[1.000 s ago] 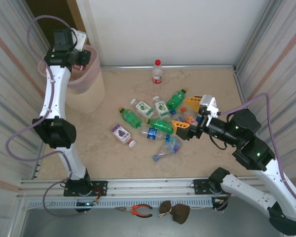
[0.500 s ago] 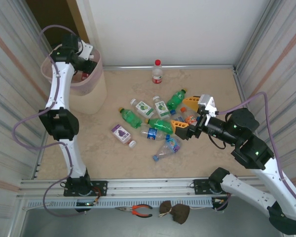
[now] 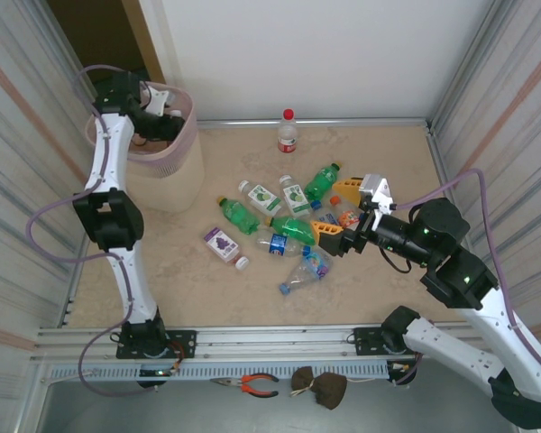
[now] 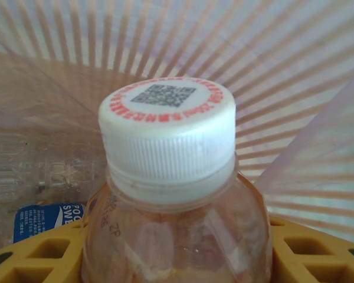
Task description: Put the plastic bottles in the bin
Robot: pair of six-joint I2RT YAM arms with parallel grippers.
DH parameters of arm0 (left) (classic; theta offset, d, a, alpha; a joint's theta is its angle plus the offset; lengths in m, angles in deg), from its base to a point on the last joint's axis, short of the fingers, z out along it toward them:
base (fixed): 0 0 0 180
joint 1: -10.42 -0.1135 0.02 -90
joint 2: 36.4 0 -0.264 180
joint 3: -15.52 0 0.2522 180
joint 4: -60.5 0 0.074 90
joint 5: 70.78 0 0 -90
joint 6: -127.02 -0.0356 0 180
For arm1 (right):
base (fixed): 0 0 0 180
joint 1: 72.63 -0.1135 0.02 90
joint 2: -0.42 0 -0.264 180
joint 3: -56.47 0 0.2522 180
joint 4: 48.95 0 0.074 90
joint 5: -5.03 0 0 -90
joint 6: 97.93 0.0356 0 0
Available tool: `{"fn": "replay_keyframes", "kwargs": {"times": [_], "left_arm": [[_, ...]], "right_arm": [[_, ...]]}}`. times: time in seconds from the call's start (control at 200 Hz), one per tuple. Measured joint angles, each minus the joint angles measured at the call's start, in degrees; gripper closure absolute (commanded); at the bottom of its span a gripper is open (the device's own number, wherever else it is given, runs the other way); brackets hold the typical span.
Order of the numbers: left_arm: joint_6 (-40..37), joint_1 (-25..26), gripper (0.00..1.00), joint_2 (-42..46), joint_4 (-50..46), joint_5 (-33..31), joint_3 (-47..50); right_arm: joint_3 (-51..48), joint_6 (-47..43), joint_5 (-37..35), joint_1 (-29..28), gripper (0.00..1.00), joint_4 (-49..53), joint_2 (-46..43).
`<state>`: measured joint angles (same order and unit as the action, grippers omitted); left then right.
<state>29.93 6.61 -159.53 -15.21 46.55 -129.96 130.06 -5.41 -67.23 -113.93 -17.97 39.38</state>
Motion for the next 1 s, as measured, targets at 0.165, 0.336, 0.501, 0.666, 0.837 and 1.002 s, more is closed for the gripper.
{"fn": "replay_keyframes", "kwargs": {"times": [0.165, 0.336, 0.501, 0.666, 0.837, 1.002], "left_arm": [[0.5, 0.1, 0.49, -0.2, 0.7, -0.3, 0.8], [-0.6, 0.4, 0.41, -2.1, 0.5, -2.3, 3.2], [-1.0, 0.7, 0.26, -4.3, 0.2, -4.5, 4.3], [-1.0, 0.7, 0.19, -3.3, 0.5, -4.7, 4.3], [-0.4, 0.7, 0.15, 0.0, 0.7, -4.9, 4.3], [0.0, 0.7, 0.14, 5.4, 1.9, -4.8, 4.3]], "right_arm": [[-0.5, 0.0, -0.2, 0.0, 0.07, 0.0, -0.4], [-0.5, 0.0, -0.2, 0.0, 0.07, 0.0, -0.2], [-0.5, 0.1, -0.7, 0.0, 0.07, 0.0, 1.3], [-0.5, 0.5, -2.2, 0.0, 0.05, 0.1, 3.5], [-0.3, 1.9, -5.9, 0.0, 0.05, 0.9, 3.9], [1.4, 4.6, -8.6, 1.0, 0.06, 2.9, 5.2]]}}
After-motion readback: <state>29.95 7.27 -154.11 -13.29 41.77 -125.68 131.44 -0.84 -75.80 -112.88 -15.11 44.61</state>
